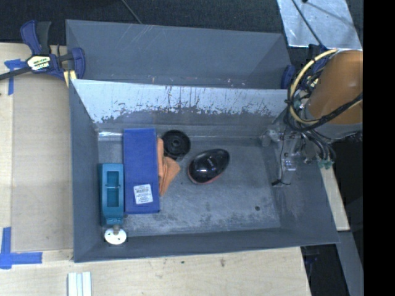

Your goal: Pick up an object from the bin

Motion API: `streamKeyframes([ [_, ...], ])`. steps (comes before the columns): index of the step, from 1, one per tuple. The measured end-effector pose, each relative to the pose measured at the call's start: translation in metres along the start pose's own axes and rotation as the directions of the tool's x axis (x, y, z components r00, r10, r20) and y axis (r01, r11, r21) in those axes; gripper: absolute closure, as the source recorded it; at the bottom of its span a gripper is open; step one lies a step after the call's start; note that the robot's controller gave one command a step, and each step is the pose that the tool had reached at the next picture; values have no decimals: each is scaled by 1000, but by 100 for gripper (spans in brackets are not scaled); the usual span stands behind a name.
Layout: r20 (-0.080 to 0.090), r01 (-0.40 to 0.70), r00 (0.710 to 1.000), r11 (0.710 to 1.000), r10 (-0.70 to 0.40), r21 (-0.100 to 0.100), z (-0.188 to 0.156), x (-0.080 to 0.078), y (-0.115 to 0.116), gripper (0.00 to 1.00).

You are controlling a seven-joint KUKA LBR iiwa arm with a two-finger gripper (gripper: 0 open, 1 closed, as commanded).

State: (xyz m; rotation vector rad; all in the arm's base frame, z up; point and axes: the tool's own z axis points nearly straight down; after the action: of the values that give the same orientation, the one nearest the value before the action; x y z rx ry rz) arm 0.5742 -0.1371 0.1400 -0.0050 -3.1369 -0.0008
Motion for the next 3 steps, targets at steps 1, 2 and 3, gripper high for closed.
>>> streamKeyframes([
  [1, 8, 3, 1000, 1000, -3, 2, -5, -2, 0, 0],
  [2, 12, 31, 999, 1000, -31, 3, 43, -21, 59, 0],
  [3, 8, 40, 999, 999, -40, 0, 60, -23, 80, 0],
])
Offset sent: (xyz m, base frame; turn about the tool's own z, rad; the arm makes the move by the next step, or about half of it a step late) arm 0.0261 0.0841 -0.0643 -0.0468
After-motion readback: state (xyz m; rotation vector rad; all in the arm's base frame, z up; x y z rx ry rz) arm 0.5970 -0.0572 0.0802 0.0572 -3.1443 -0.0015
